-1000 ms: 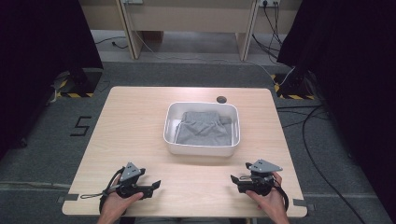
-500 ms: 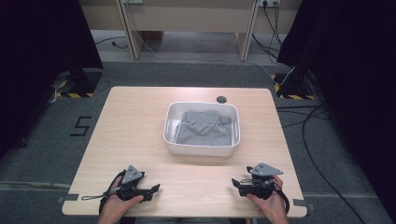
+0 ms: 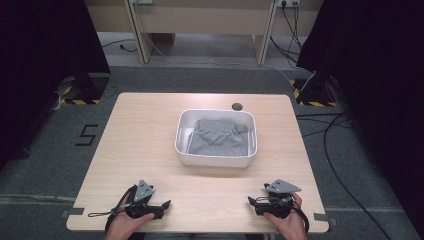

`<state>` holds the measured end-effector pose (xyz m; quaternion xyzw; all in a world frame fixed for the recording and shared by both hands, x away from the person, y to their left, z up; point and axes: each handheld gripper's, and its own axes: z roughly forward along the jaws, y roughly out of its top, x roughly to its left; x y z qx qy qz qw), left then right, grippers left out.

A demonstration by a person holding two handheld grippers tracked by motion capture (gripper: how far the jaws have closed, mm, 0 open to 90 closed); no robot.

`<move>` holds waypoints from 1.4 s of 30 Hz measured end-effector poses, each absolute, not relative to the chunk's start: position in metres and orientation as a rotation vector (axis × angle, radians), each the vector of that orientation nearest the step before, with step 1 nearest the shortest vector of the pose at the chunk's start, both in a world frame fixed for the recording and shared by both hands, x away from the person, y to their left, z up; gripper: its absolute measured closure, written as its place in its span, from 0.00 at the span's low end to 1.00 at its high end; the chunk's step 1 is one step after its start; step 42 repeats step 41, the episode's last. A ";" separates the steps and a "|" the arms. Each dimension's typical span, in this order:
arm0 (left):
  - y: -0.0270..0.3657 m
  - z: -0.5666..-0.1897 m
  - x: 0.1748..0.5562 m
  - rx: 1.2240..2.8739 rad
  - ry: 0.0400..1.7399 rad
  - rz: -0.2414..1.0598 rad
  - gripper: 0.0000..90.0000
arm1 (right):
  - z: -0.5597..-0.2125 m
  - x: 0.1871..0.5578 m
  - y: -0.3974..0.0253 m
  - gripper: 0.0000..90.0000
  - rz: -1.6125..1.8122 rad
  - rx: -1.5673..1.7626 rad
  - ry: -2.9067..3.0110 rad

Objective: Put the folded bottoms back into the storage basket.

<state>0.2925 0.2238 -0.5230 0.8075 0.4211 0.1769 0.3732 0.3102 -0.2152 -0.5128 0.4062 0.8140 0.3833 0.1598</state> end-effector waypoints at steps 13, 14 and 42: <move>0.225 -0.525 0.287 2.048 1.076 0.464 0.15 | -0.517 0.299 -0.213 0.17 1.003 1.150 2.336; 0.225 -0.525 0.287 2.046 1.076 0.464 0.15 | -0.517 0.296 -0.213 0.16 1.002 1.156 2.332; 0.226 -0.526 0.286 2.038 1.073 0.467 0.15 | -0.524 0.283 -0.214 0.16 1.061 1.153 2.261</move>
